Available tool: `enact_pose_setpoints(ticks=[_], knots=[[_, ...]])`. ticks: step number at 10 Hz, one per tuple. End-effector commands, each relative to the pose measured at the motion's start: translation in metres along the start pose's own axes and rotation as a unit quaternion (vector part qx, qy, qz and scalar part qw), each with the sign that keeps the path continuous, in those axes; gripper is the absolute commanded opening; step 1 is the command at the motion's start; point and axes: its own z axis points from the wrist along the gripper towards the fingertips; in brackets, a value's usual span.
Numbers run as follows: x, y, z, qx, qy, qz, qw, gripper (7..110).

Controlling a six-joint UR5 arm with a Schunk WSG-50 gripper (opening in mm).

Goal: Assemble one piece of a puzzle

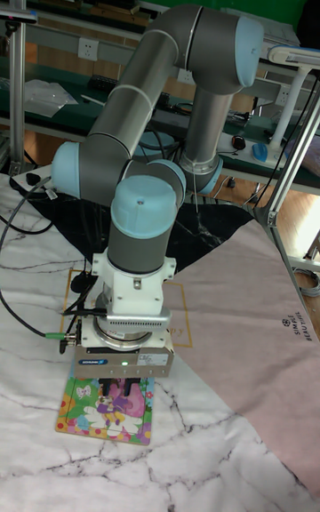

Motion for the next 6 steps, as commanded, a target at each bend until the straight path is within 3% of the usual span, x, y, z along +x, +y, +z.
enact_pose_setpoints(ticks=[1, 2, 3, 4, 6], knots=[[0.000, -0.003, -0.006, 0.005, -0.002, 0.071, 0.9974, 44], [0.003, -0.012, -0.007, 0.024, 0.003, 0.091, 0.9956, 44], [0.006, -0.014, -0.009, 0.029, 0.007, 0.098, 0.9947, 44], [0.001, -0.007, -0.013, 0.019, 0.000, 0.093, 0.9955, 22], [-0.001, 0.013, -0.021, -0.012, 0.003, 0.073, 0.9973, 22]])
